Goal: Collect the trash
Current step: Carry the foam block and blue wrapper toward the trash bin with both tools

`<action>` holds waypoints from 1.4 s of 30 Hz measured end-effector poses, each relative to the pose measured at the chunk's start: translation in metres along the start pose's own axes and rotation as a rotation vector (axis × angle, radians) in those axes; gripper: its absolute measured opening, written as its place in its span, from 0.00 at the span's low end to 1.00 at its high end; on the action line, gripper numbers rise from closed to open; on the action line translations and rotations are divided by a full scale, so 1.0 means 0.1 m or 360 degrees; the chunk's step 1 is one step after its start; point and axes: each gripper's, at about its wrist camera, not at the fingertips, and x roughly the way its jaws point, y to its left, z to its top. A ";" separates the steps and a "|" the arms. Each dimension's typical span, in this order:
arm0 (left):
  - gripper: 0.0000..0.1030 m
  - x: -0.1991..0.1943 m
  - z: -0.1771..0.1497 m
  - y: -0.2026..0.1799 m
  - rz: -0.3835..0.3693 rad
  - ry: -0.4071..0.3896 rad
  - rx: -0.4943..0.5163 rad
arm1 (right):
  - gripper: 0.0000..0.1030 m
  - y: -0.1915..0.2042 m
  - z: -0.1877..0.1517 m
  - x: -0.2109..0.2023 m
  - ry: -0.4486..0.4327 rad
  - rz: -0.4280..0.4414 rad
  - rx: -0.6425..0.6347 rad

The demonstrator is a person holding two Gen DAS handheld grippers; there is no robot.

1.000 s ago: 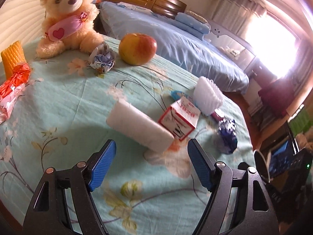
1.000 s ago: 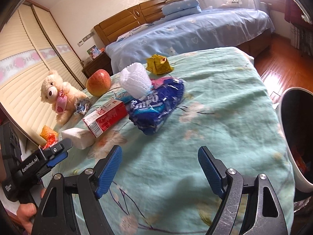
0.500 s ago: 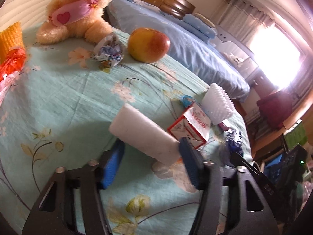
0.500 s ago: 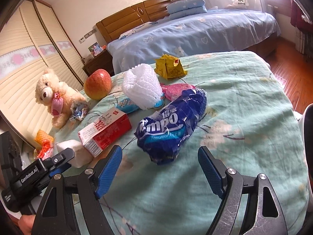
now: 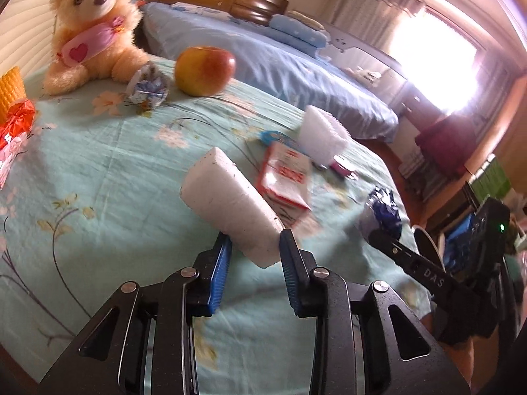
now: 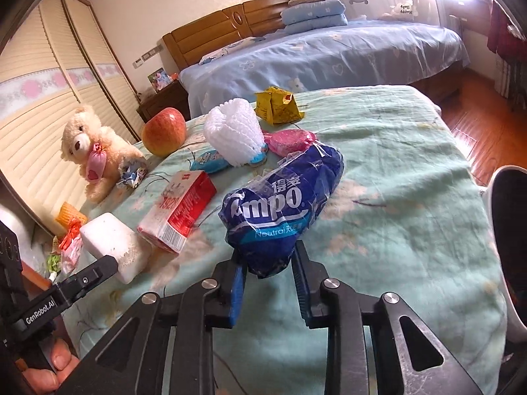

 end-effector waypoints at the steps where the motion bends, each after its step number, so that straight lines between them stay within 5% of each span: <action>1: 0.28 -0.02 -0.03 -0.05 -0.0012 0.0000 0.0024 | 0.26 -0.01 -0.02 -0.05 -0.0007 0.0001 0.0001; 24: 0.28 0.09 -0.42 -1.16 -0.0221 0.0109 0.0452 | 0.26 -0.65 -0.34 -0.81 -0.0117 -0.0139 0.0120; 42: 0.28 0.28 -0.58 -1.91 -0.0273 0.0183 0.0760 | 0.26 -1.19 -0.40 -1.20 -0.0202 -0.0284 0.0219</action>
